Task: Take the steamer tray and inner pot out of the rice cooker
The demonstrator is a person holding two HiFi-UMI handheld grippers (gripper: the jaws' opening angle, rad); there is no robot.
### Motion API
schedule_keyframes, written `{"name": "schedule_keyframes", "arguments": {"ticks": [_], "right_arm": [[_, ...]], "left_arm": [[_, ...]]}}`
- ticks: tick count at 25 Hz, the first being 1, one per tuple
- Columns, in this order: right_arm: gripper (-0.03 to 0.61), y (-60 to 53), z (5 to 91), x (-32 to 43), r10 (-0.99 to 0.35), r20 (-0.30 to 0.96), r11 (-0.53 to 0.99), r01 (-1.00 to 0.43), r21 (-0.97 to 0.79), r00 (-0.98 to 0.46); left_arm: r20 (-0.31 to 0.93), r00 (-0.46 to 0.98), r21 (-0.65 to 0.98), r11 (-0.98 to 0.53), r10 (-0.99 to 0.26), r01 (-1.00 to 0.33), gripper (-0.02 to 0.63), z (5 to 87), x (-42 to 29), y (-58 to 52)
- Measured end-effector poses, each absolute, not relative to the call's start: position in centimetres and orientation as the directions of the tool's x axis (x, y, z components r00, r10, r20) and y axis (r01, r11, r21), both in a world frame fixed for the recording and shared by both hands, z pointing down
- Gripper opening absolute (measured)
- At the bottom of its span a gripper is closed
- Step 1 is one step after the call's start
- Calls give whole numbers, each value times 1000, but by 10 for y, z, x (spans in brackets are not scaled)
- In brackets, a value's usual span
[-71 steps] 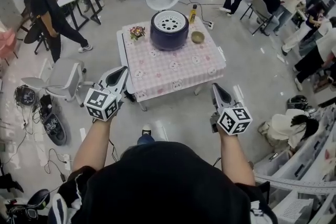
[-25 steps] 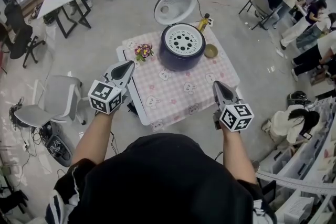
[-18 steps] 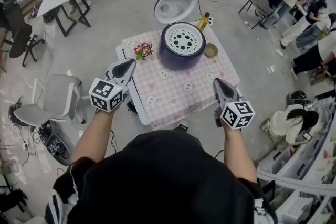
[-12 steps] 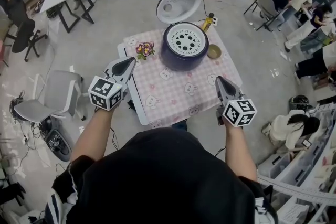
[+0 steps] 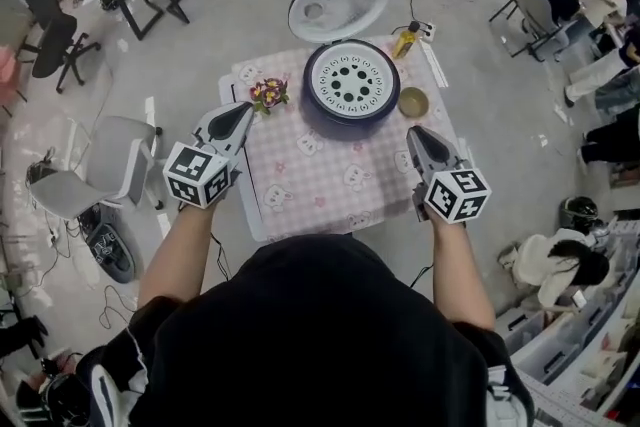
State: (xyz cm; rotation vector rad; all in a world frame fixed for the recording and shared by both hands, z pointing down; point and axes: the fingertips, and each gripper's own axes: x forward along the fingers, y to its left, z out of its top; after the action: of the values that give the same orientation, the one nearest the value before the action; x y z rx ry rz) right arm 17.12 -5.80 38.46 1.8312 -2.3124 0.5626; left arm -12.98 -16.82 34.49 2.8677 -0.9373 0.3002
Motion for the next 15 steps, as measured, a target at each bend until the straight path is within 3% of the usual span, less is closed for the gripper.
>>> {"name": "schedule_keyframes", "arguments": {"ticks": [15], "right_arm": [[71, -174, 421, 202, -683, 419, 556, -798, -233, -598]], "left_arm": [[308, 643, 74, -656, -701, -751, 23, 378, -83, -210]]}}
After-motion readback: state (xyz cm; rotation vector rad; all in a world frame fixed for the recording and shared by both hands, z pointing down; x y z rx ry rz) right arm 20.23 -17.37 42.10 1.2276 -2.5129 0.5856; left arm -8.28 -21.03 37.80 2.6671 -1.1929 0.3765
